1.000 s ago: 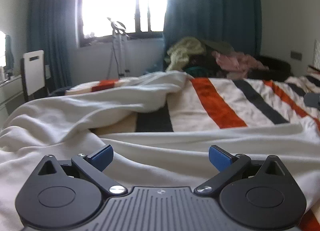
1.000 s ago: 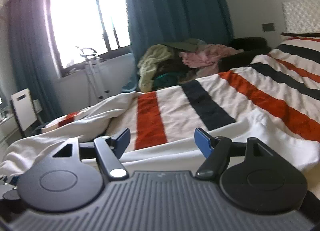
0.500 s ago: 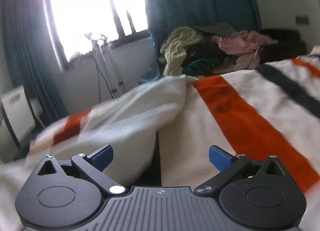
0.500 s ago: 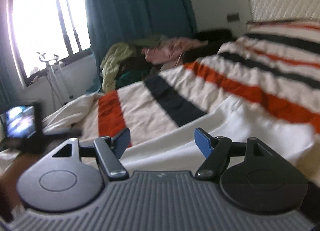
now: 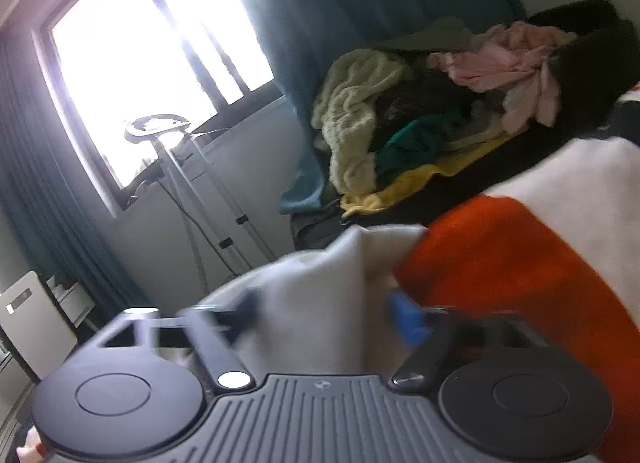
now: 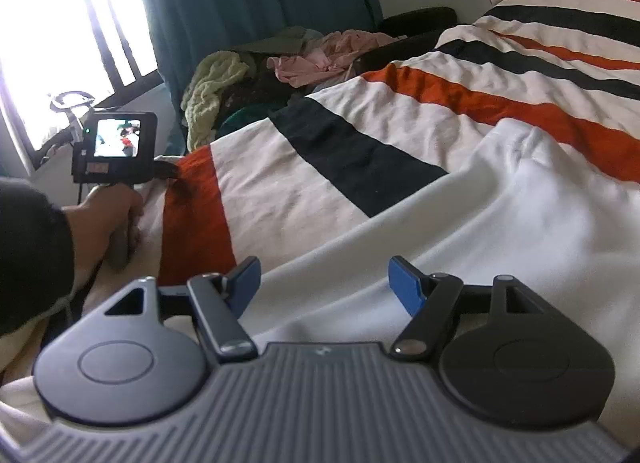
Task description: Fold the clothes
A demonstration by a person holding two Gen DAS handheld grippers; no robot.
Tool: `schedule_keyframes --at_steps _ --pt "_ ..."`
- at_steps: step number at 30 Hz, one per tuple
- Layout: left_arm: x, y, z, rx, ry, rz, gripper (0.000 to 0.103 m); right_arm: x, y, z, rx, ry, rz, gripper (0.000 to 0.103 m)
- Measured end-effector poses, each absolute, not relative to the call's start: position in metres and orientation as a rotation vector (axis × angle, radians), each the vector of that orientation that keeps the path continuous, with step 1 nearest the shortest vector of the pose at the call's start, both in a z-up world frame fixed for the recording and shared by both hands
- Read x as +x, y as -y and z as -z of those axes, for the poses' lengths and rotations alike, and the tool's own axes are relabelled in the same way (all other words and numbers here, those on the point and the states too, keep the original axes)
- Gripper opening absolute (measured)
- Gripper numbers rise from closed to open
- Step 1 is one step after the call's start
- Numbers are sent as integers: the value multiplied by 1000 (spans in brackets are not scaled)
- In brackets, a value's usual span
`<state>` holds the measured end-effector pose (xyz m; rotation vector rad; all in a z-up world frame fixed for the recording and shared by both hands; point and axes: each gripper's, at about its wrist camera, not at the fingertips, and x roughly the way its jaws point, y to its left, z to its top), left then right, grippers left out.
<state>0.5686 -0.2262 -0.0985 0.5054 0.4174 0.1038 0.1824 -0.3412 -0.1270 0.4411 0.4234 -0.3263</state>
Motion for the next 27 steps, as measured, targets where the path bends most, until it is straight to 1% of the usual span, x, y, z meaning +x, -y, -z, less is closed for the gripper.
schedule_keyframes --at_steps 1,3,11,18,20,21,23,27 --pt "577 224 96 491 -422 -113 10 183 341 127 440 -414 326 72" --pt "572 218 72 430 -406 -96 7 183 343 128 441 -403 325 72" --pt "528 192 -39 149 -309 2 6 169 342 118 423 -350 341 72" --pt "406 192 -93 50 -199 213 6 141 342 96 377 -258 364 72" --pt "374 197 -85 26 -226 265 7 132 347 89 377 -223 387 72" --pt "361 200 -75 13 -255 288 9 127 349 85 376 -205 398 72" --pt "338 204 -51 -14 -319 339 10 118 354 80 372 -171 423 72" --pt "298 214 -4 37 -405 381 10 106 360 76 358 -145 461 72"
